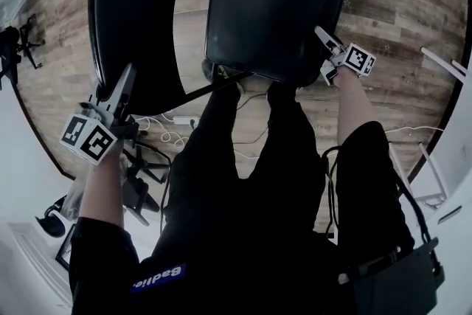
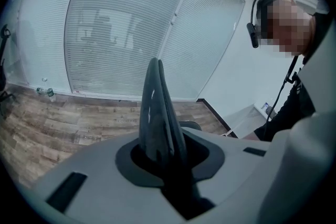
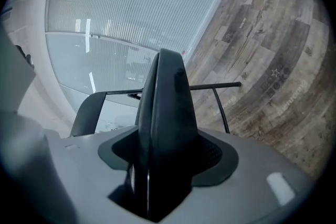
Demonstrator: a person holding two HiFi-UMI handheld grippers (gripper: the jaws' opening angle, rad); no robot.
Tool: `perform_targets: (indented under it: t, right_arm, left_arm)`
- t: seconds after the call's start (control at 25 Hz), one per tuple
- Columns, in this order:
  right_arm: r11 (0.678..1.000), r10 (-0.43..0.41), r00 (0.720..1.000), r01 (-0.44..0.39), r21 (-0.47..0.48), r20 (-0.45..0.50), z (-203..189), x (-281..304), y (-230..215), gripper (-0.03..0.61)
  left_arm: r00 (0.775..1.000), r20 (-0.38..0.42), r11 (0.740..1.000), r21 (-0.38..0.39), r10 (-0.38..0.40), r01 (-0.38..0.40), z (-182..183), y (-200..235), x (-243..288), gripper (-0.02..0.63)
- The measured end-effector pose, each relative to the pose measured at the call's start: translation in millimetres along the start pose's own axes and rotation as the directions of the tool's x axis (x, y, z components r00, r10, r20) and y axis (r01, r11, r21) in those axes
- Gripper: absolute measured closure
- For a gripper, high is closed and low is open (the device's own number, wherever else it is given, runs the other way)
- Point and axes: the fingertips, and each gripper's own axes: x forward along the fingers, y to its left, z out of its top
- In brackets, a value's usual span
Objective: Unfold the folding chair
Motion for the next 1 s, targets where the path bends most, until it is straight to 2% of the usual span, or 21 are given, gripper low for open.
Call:
perform_targets:
  t: [0.16,0.28,0.44,0.48,0.56,0.64,0.72,0.88,1.0]
  right_arm:
    - [0.999,0.030,0.999,-0.029,-0.045,0.022,0.3,5.5,-3.3,0.308]
    - [0.999,0.013,0.999,-0.012,-0.033,0.033,-2.7,4.2,-11.5,0.304]
    - [0.994,0.080,0.996,-0.078,-0.079,0.033,-0.7,7.3,-0.6,0.295]
    - [0.994,0.076,0.996,-0.073,-0.083,0.038,0.8,7.1,-0.6,0.295]
    - [0.997,-0.016,0.998,0.020,-0.070,0.062,2.3,-0.7,-11.7,0.288]
    - [0.987,-0.140,0.985,0.147,-0.067,0.097,3.8,-14.8,-22.5,0.224]
    - [0.970,-0.223,0.966,0.233,-0.065,0.131,4.9,-32.1,-20.2,0.201]
    - [0.946,-0.290,0.942,0.309,-0.094,0.170,6.1,-66.3,20.5,0.201]
    - [0.935,-0.327,0.926,0.346,-0.080,0.191,-1.5,-95.3,60.9,0.201]
  left_arm:
    - [0.999,0.007,0.999,-0.012,-0.033,0.033,-5.6,11.8,4.0,0.537]
    - [0.998,0.009,0.998,-0.020,-0.055,0.055,-8.4,15.8,5.1,0.537]
    - [0.997,0.020,0.997,-0.022,-0.075,0.075,-9.4,16.3,1.9,0.537]
    - [0.997,0.022,0.997,-0.021,-0.077,0.077,-9.4,15.8,3.1,0.538]
    - [0.997,0.016,0.997,-0.017,-0.079,0.079,-10.4,14.9,6.5,0.537]
    - [0.997,-0.002,0.997,-0.019,-0.072,0.072,-12.4,16.5,6.9,0.528]
    - [0.998,-0.023,0.998,-0.020,-0.061,0.060,-14.2,20.5,3.8,0.475]
    - [0.999,-0.026,0.999,-0.014,-0.047,0.046,-13.1,29.2,-1.3,0.444]
    - [1.000,-0.023,1.000,-0.016,-0.003,0.003,-11.1,28.7,-8.5,0.439]
